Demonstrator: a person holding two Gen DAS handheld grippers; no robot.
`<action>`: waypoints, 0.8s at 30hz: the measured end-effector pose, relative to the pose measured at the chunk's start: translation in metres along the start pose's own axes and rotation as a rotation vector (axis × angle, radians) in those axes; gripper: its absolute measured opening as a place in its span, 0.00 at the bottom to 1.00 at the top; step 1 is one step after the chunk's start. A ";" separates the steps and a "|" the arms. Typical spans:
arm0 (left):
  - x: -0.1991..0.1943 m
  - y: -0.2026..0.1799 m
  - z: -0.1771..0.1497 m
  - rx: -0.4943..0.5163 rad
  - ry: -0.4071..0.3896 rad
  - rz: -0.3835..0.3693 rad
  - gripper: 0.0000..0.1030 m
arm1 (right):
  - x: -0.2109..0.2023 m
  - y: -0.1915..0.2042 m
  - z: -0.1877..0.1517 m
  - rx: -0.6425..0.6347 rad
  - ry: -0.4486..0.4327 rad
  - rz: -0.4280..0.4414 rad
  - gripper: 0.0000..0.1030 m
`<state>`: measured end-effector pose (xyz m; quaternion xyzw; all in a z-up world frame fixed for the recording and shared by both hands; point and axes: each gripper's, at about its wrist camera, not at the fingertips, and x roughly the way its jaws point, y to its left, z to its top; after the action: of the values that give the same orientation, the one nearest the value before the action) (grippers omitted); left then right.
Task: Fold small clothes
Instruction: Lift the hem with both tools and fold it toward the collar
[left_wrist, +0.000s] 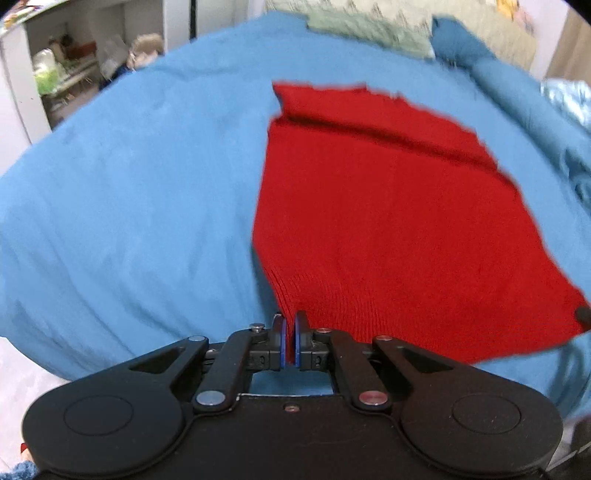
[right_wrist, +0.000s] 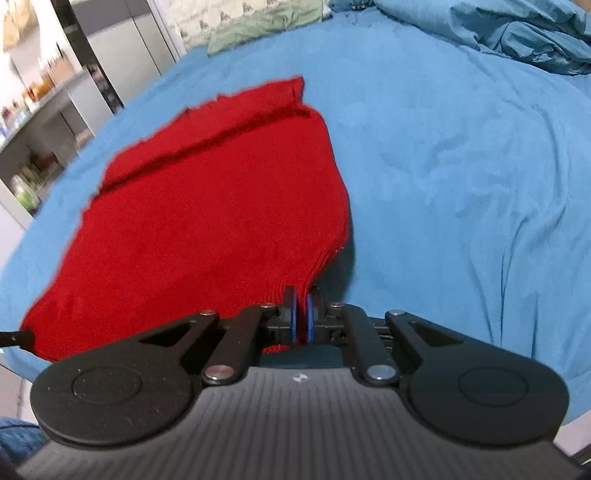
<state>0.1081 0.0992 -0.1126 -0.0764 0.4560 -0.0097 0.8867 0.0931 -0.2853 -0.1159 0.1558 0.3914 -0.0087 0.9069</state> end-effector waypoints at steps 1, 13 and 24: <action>-0.008 -0.001 0.007 -0.008 -0.020 -0.006 0.04 | -0.005 0.000 0.006 0.014 -0.011 0.017 0.20; -0.060 -0.009 0.139 -0.046 -0.208 -0.052 0.04 | -0.052 0.015 0.141 0.146 -0.205 0.237 0.20; 0.057 -0.007 0.334 -0.105 -0.250 -0.024 0.04 | 0.067 0.067 0.317 0.217 -0.231 0.193 0.20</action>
<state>0.4126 0.1292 0.0341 -0.1290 0.3411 0.0132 0.9310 0.3735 -0.3062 0.0591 0.2873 0.2649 0.0184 0.9203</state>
